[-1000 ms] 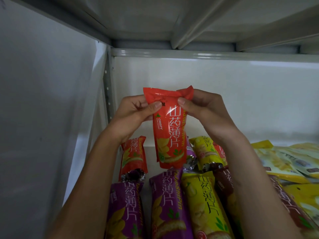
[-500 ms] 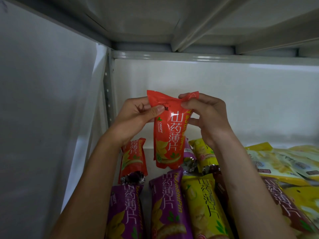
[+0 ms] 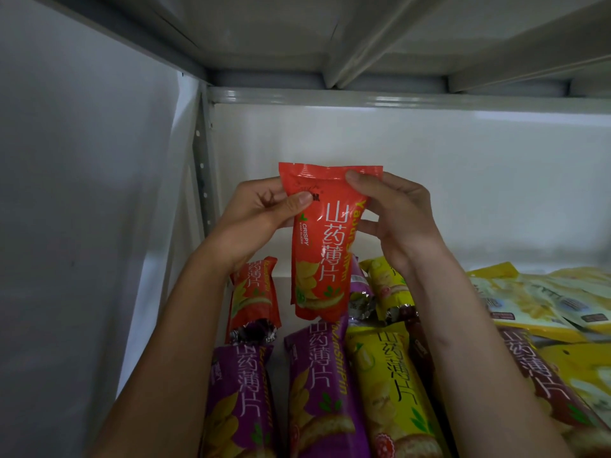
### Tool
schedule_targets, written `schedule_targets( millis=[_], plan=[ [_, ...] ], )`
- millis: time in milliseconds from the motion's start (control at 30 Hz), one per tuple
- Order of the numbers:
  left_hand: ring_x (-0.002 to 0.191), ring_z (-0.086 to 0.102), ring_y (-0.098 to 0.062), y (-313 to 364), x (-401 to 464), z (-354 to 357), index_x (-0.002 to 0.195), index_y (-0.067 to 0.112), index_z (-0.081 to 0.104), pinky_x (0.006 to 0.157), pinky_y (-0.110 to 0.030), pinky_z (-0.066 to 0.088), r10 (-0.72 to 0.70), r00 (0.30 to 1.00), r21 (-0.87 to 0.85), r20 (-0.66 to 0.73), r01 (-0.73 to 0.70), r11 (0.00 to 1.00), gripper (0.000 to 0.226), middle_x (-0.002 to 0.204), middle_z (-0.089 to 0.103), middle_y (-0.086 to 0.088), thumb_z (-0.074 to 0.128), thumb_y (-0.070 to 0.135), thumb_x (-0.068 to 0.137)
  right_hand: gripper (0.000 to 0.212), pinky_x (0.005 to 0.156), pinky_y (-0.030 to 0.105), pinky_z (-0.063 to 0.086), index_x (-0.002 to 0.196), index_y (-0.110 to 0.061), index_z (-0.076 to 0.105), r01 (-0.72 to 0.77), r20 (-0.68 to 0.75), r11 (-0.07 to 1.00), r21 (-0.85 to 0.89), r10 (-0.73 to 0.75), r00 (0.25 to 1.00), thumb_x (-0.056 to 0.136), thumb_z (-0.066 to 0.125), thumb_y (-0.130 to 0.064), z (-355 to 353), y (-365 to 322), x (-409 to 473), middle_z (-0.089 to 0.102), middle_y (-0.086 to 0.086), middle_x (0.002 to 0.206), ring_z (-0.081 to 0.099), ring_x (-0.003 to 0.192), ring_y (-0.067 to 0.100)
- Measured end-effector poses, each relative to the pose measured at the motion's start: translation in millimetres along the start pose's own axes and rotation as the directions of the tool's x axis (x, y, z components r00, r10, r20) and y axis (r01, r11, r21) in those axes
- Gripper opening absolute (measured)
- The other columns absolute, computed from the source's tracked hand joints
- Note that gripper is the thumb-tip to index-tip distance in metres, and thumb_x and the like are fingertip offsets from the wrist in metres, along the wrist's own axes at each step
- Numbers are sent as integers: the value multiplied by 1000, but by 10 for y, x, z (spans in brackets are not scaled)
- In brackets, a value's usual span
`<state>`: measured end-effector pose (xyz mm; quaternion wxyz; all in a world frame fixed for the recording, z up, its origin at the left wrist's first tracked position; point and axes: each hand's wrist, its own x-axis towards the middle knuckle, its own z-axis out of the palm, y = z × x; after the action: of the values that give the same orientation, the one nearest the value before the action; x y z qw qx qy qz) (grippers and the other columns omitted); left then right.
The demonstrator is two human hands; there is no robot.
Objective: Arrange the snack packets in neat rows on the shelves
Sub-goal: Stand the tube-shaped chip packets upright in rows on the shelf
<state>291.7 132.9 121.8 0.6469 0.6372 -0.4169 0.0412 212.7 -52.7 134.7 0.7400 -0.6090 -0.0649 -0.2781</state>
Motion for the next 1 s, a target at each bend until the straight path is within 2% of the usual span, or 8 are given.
schedule_targets(
  millis=[67,233,400,500,600,733,867,1000],
  plan=[
    [107,76,-20,14,0,20,119,10,72,88,-27,61,-15,1000,-18,0,15,1000,26,113,80,-3,63,20,97,6,65,33,60,94,-15,80,11,-21,1000,-2,-11,1000,88,79,-16,2,3,-1,79,5,91,76,85,20],
    [116,73,-24,6,8,-3,125,10,72,108,-44,53,-137,988,-56,67,141,988,46,122,77,-6,64,39,91,15,68,35,61,102,-13,80,33,-52,999,11,-32,998,89,79,-20,3,-14,7,80,6,95,77,89,21],
    [108,76,-23,-18,9,-14,114,5,74,101,-42,58,-147,989,-10,28,147,989,45,114,79,-5,66,41,88,15,66,30,60,104,-13,79,7,-55,1000,15,-6,998,91,78,-21,10,10,0,80,4,95,77,87,19],
    [101,78,-23,-25,5,-26,108,-5,73,93,-37,62,-119,993,21,-9,119,993,49,106,80,-6,68,39,87,17,67,29,60,104,-13,79,-14,-48,999,29,15,999,91,78,-23,17,38,11,79,3,94,76,86,18],
    [96,78,-23,-36,8,-38,100,-8,72,86,-33,64,-72,996,57,-44,75,996,46,100,80,-6,68,37,88,27,77,34,60,110,-8,78,-33,-12,998,47,33,999,94,74,-30,10,61,43,78,4,96,75,92,20],
    [95,79,-24,-50,3,-43,105,-8,74,81,-28,63,-78,994,33,-80,80,996,44,101,81,-9,68,33,90,34,86,37,58,118,-12,75,-43,70,999,-33,45,997,97,67,-37,-8,105,74,79,1,103,75,101,20],
    [97,79,-23,-69,5,-20,109,0,77,85,-32,64,-85,988,17,-128,88,996,34,104,81,-7,68,29,94,40,88,34,58,120,-8,73,-41,149,998,-53,48,988,94,68,-38,-32,135,65,79,5,109,75,104,21],
    [107,76,-23,-60,-7,-29,113,11,77,98,-37,59,-149,986,-67,-70,145,987,41,111,80,-6,65,42,88,26,86,35,63,118,-3,74,50,115,995,-85,-41,992,99,68,-18,-44,172,72,79,11,111,76,105,25]
  ],
)
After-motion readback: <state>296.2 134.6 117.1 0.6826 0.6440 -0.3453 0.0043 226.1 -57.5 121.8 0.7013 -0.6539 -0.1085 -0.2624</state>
